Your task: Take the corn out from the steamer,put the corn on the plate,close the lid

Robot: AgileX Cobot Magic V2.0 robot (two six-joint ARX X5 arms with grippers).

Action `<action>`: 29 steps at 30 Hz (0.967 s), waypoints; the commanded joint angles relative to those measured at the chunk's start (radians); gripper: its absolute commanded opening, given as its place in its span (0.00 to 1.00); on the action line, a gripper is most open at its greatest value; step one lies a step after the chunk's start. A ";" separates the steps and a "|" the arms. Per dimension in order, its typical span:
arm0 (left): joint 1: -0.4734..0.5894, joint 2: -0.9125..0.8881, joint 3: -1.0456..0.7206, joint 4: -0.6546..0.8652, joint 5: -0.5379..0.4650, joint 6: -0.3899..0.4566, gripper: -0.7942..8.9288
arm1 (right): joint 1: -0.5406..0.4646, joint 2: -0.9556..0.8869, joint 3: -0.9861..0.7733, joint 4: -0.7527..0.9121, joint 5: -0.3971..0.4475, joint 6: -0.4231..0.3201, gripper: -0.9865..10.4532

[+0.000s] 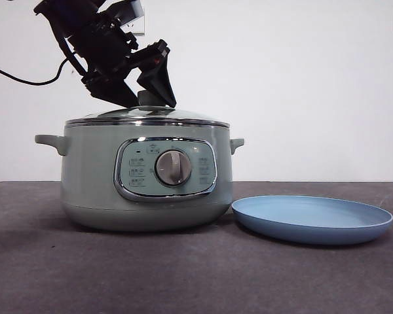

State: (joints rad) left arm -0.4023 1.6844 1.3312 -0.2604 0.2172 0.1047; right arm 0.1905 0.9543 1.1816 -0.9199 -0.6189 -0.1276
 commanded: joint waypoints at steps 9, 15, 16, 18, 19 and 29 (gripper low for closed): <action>-0.003 -0.013 0.000 0.000 -0.001 0.000 0.07 | 0.001 0.002 0.002 0.005 0.036 0.002 0.68; -0.002 -0.060 0.003 0.003 -0.002 0.000 0.07 | 0.001 0.002 0.002 0.005 0.046 0.006 0.68; -0.002 -0.068 0.008 -0.002 -0.002 0.000 0.07 | 0.001 0.002 0.002 0.005 0.046 0.007 0.68; -0.002 -0.086 0.022 -0.014 -0.002 0.000 0.07 | 0.001 0.002 0.002 0.005 0.046 0.007 0.68; -0.002 -0.097 0.028 -0.018 -0.002 0.000 0.07 | 0.001 0.002 0.002 0.005 0.046 0.007 0.68; -0.001 -0.271 0.118 -0.161 0.000 0.001 0.07 | 0.002 0.014 0.002 0.028 0.048 0.056 0.68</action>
State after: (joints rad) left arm -0.4049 1.4521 1.4269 -0.4435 0.2115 0.1112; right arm 0.1905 0.9604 1.1816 -0.9054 -0.5735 -0.1005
